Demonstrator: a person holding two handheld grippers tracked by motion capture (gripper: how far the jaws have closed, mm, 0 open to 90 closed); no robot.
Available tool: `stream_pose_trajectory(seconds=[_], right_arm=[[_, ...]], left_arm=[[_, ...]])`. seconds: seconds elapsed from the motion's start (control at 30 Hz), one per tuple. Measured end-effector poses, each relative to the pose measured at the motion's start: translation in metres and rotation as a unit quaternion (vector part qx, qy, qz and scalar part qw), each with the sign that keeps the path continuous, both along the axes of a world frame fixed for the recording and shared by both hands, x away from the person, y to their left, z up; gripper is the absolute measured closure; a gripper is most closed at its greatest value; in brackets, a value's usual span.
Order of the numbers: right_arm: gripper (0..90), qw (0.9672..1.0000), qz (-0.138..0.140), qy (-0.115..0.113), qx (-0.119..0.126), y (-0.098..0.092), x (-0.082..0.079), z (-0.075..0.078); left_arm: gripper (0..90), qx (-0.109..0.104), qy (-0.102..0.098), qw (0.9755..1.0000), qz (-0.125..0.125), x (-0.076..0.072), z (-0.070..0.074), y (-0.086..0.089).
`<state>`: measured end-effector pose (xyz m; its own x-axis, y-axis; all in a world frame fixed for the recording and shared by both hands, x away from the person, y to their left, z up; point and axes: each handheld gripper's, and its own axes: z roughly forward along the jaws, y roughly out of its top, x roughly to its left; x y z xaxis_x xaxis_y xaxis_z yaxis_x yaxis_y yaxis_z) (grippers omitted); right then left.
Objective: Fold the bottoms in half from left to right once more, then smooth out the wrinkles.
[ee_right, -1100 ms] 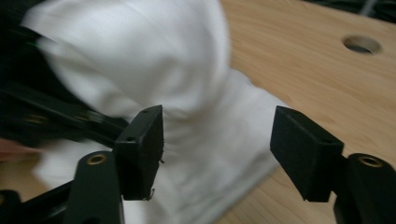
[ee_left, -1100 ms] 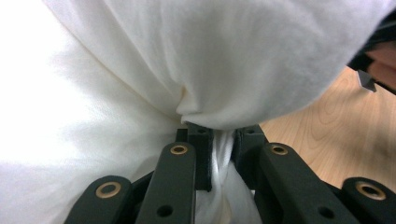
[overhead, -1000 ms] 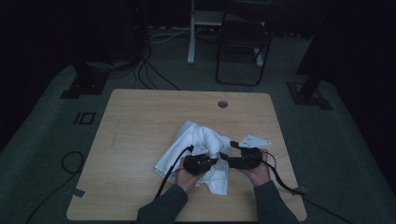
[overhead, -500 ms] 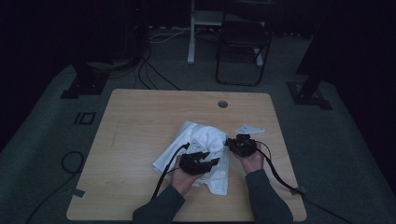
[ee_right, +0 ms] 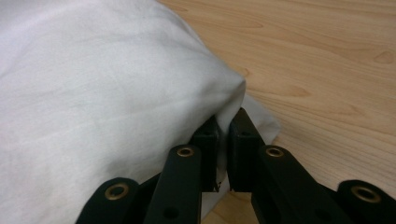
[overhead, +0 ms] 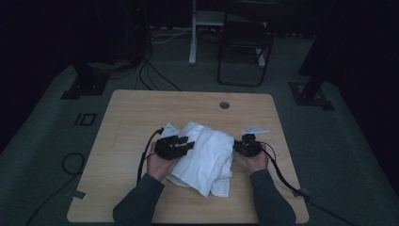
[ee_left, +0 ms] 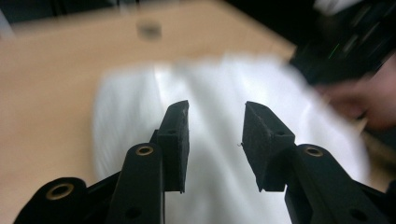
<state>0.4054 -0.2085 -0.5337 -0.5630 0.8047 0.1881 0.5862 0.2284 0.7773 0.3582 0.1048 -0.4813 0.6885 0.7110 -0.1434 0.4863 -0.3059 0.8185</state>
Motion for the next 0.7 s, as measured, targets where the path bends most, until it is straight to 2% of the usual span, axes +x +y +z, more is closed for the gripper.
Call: stream_pose_trajectory(seconds=[0.03,0.07,0.1,0.13,0.27,0.5,0.6,0.7], right_arm=[[83.4,1.0000,-0.001,0.002,0.001,0.000,0.000,-0.001],[83.3,1.0000,-0.001,0.003,0.000,0.000,0.000,-0.001],[83.3,1.0000,-0.001,0.003,0.000,0.000,0.000,-0.001],[83.0,1.0000,0.000,0.005,-0.002,0.000,0.001,-0.002],[82.0,1.0000,0.000,0.005,-0.004,-0.001,0.000,-0.004],[79.1,0.9999,-0.004,0.009,-0.004,-0.004,-0.002,-0.005],[69.0,0.9999,-0.013,0.006,-0.007,-0.005,-0.005,-0.002],[61.3,0.9995,-0.018,-0.008,-0.026,-0.009,-0.014,0.007]], left_arm=[[61.9,0.000,0.009,1.0000,-0.004,0.001,-0.009,-0.003],[61.9,-0.003,0.013,0.9999,-0.003,0.001,-0.016,-0.006],[62.0,-0.003,0.013,0.9999,-0.003,0.001,-0.016,-0.006],[62.3,-0.001,0.016,0.9999,-0.002,0.000,-0.025,-0.011],[62.4,0.018,0.011,0.9998,0.000,-0.001,-0.041,-0.023],[62.7,0.028,0.001,0.9996,0.010,-0.003,-0.050,-0.027],[62.7,0.019,0.003,0.9997,0.013,-0.004,-0.052,-0.025],[62.9,0.016,0.002,0.9997,0.015,-0.004,-0.053,-0.025]])
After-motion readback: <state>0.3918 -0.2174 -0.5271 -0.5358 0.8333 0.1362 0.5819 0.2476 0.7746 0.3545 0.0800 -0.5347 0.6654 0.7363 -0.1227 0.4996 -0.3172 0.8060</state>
